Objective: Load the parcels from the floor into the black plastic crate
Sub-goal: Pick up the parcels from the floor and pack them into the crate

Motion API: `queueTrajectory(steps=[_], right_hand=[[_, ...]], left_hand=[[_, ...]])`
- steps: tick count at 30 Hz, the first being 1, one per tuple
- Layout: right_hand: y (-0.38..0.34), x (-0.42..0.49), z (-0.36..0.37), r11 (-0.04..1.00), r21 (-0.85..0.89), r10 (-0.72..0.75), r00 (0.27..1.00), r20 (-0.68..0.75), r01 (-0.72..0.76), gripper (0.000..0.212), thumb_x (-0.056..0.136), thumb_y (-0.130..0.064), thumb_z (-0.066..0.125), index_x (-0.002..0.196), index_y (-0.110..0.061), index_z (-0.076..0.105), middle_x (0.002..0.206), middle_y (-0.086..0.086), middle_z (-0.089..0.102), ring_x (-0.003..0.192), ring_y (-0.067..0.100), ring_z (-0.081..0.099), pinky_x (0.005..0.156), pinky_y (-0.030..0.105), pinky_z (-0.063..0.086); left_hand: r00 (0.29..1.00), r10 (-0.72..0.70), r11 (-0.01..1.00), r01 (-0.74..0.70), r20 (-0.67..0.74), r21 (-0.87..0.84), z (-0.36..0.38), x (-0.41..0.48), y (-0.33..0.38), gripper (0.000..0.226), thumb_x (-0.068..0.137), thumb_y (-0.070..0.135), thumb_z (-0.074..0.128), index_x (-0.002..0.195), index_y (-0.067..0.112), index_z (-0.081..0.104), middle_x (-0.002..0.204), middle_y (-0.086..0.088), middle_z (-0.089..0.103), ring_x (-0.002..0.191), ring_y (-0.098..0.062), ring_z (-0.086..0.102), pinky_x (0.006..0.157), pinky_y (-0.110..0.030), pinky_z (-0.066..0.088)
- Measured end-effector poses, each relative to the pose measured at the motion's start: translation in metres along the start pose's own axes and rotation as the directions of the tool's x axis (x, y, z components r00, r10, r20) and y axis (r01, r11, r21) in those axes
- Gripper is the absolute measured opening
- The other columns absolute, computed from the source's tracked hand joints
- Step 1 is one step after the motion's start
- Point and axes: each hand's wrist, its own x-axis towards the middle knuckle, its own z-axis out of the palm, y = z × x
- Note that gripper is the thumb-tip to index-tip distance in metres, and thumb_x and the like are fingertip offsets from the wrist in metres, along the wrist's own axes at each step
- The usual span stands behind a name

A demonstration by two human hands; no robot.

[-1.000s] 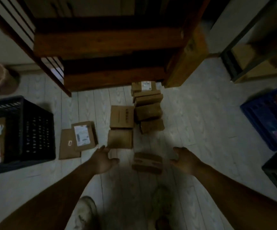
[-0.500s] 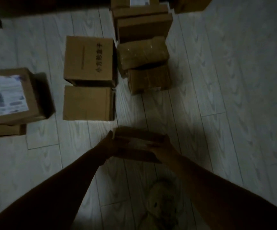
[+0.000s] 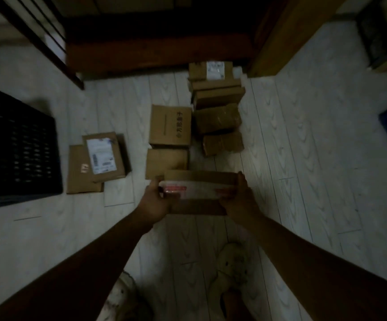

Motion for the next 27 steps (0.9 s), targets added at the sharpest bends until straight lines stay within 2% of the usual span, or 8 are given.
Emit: queueTrajectory(steps=[2,7,11,15,18,22,24,27], right_hand=[[-0.052,-0.043,-0.003,0.997,-0.002,-0.082,0.997,0.011,0.082,0.091,0.086,-0.022,0.068,0.152,-0.032,0.006,0.134,0.007,0.046,0.116,0.029,0.053,0.087,0.041,0.053],[-0.174,-0.169,0.006,0.935,-0.045,-0.353,0.936,-0.002,0.352,0.076,0.088,-0.025,0.066,0.146,-0.033,0.018,0.128,-0.005,0.050,0.115,0.017,0.053,0.090,0.033,0.049],[-0.246,-0.257,0.019,0.905,-0.044,-0.421,0.906,0.043,0.423,0.070,0.093,-0.026,0.059,0.147,-0.036,0.016,0.130,-0.005,0.041,0.099,0.006,0.050,0.056,0.009,0.048],[-0.302,-0.325,0.031,0.818,-0.196,-0.532,0.841,0.100,0.540,0.066,0.090,-0.029,0.060,0.144,-0.039,0.025,0.133,0.003,0.050,0.112,0.025,0.057,0.077,0.038,0.058],[-0.342,-0.364,0.040,0.744,-0.278,-0.580,0.794,0.182,0.607,0.074,0.091,-0.035,0.058,0.150,-0.037,0.014,0.138,0.005,0.044,0.109,0.022,0.056,0.084,0.035,0.054],[-0.387,-0.420,0.055,0.652,-0.300,-0.640,0.718,0.275,0.696,0.077,0.088,-0.038,0.063,0.150,-0.036,0.018,0.134,0.000,0.038,0.106,0.013,0.045,0.090,0.028,0.047],[-0.409,-0.445,0.068,0.589,-0.320,-0.665,0.670,0.331,0.742,0.080,0.085,-0.037,0.066,0.150,-0.034,0.020,0.135,0.001,0.037,0.112,0.015,0.045,0.092,0.027,0.044],[-0.440,-0.475,0.096,0.494,-0.379,-0.690,0.618,0.377,0.782,0.088,0.083,-0.036,0.070,0.152,-0.029,0.015,0.146,0.002,0.029,0.129,0.022,0.039,0.106,0.034,0.038]], left_hand=[[0.995,0.092,0.996,-0.092,-0.035,0.009,-0.039,-0.038,0.033,0.052,0.082,0.006,0.068,0.126,0.017,0.042,0.098,0.005,0.057,0.087,-0.014,0.059,0.062,-0.021,0.048],[0.955,0.267,0.963,-0.267,-0.127,0.016,-0.141,-0.149,0.103,0.065,0.085,0.002,0.065,0.135,0.024,0.031,0.102,0.008,0.054,0.083,-0.010,0.056,0.064,-0.030,0.052],[0.937,0.317,0.948,-0.318,-0.146,0.014,-0.218,-0.239,0.131,0.069,0.088,0.009,0.061,0.142,0.026,0.022,0.110,0.002,0.056,0.091,-0.017,0.058,0.071,-0.025,0.050],[0.920,0.326,0.941,-0.338,-0.220,-0.022,-0.276,-0.316,0.142,0.066,0.090,0.015,0.060,0.144,0.028,0.023,0.126,-0.001,0.055,0.096,-0.007,0.057,0.074,-0.021,0.047],[0.880,0.336,0.931,-0.365,-0.335,-0.025,-0.307,-0.363,0.151,0.064,0.091,0.018,0.058,0.145,0.027,0.023,0.121,0.002,0.052,0.091,-0.005,0.055,0.069,-0.018,0.046],[0.821,0.348,0.906,-0.418,-0.452,-0.062,-0.354,-0.415,0.157,0.066,0.088,0.021,0.064,0.142,0.031,0.028,0.129,-0.004,0.054,0.109,-0.021,0.056,0.096,-0.043,0.048],[0.804,0.357,0.886,-0.452,-0.475,-0.100,-0.381,-0.436,0.160,0.065,0.088,0.019,0.063,0.142,0.031,0.028,0.128,-0.006,0.055,0.106,-0.021,0.058,0.091,-0.043,0.051],[0.775,0.395,0.865,-0.495,-0.494,-0.084,-0.424,-0.462,0.162,0.065,0.092,0.016,0.057,0.146,0.027,0.023,0.122,-0.004,0.053,0.093,-0.013,0.057,0.071,-0.024,0.049]])
